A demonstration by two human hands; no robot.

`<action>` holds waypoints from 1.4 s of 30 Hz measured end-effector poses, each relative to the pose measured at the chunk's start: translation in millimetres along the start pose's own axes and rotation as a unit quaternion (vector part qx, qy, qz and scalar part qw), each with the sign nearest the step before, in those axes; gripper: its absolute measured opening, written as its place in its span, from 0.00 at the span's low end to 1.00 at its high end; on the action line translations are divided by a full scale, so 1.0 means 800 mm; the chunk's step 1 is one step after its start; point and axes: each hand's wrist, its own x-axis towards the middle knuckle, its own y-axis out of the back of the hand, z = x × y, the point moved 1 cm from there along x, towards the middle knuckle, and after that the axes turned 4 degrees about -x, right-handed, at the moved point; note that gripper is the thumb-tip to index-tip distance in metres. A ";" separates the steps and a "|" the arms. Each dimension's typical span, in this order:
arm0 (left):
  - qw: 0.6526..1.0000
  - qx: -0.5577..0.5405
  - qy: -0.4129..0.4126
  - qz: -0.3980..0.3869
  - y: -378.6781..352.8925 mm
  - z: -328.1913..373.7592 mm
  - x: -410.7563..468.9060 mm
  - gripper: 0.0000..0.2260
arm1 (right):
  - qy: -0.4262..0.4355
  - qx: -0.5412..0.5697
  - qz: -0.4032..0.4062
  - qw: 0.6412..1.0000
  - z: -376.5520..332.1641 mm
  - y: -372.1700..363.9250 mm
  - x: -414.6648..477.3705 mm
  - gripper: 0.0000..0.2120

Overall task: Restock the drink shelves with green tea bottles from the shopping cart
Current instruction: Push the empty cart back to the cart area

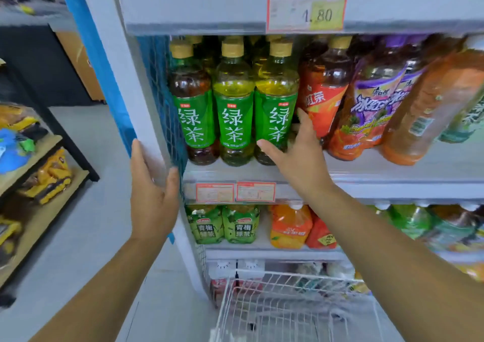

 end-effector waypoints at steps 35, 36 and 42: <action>0.826 0.174 0.535 -0.034 -0.289 0.253 -0.625 0.26 | 0.245 -0.291 -0.542 0.749 0.374 0.316 -0.167 0.30; 0.821 0.195 0.536 -0.019 -0.301 0.255 -0.631 0.25 | 0.273 -0.295 -0.551 0.731 0.384 0.311 -0.158 0.32; 0.824 0.263 0.502 0.008 -0.358 0.258 -0.663 0.28 | 0.382 -0.282 -0.605 0.639 0.415 0.292 -0.134 0.38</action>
